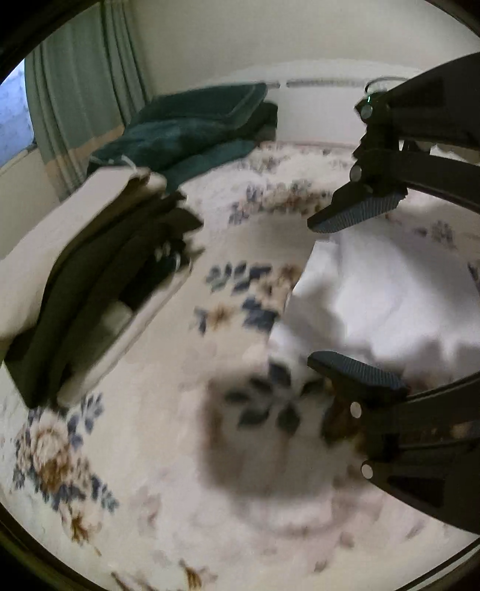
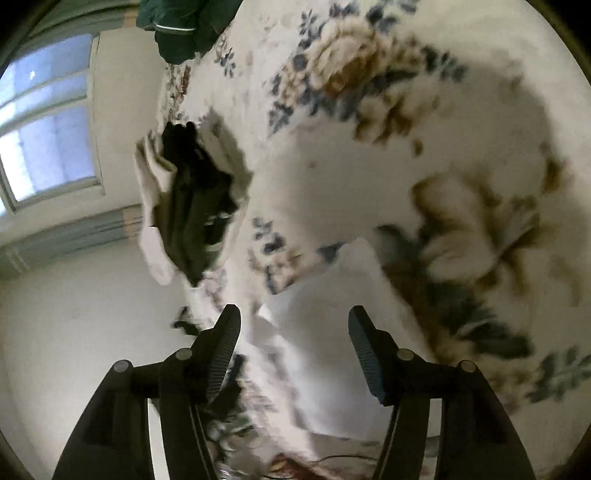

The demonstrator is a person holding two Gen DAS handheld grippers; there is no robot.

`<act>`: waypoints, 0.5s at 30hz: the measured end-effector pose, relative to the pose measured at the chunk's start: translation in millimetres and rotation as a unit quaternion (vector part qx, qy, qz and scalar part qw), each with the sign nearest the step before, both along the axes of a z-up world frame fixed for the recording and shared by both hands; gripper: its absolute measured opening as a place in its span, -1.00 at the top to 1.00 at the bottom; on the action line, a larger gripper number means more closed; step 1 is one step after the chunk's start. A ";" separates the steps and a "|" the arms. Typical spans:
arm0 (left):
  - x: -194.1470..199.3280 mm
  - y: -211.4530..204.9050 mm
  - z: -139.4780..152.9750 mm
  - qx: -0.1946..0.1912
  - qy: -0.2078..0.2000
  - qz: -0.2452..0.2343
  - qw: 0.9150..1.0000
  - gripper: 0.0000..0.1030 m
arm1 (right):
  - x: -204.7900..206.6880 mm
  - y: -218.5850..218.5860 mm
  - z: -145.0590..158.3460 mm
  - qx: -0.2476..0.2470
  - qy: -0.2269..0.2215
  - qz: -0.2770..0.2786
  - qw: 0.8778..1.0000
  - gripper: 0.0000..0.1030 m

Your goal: Fold small clothes

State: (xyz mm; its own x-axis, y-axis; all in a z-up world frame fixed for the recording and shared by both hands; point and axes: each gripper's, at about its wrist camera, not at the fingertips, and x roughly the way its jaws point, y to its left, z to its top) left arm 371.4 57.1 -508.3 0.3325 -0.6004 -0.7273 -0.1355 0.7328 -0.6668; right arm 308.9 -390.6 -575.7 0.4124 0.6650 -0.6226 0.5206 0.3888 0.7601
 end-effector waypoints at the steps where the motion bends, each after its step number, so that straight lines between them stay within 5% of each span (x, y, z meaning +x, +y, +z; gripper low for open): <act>1: -0.5 0.1 -3.9 0.005 0.003 -0.005 1.000 -0.25 | -4.5 -2.8 -0.1 -0.021 0.004 0.003 1.000 -0.22; 7: 10.8 -28.4 -56.7 0.012 0.061 -0.090 0.994 -0.25 | -10.7 0.4 -42.7 -0.066 0.062 0.035 0.995 -0.22; 11: 19.1 -48.5 -68.5 -0.005 0.057 -0.115 0.992 -0.19 | 7.6 13.6 -68.4 -0.058 0.057 0.057 0.995 -0.16; 12: 19.2 -49.5 -64.7 -0.014 0.044 -0.116 0.992 0.18 | 13.0 17.7 -69.0 -0.061 0.045 0.063 0.995 0.00; 13: 17.2 -49.9 -58.8 -0.017 0.029 -0.121 0.992 0.79 | 16.9 21.5 -67.5 -0.066 0.033 0.069 0.995 0.59; 14: 15.5 -48.7 -54.9 -0.010 0.025 -0.123 0.992 0.90 | 20.9 25.4 -63.6 -0.069 0.020 0.075 0.995 0.86; 15: 14.2 -45.4 -51.8 -0.015 0.020 -0.118 0.993 0.90 | 22.2 26.1 -57.4 -0.079 0.009 0.073 0.994 0.86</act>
State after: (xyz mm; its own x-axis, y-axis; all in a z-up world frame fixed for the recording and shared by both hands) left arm 385.7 11.7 -560.1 0.1513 -0.6793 -0.7181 0.0095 0.7275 -0.6861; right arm 331.1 -364.6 -633.1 0.3073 0.6106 -0.7299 0.4631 0.5742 0.6752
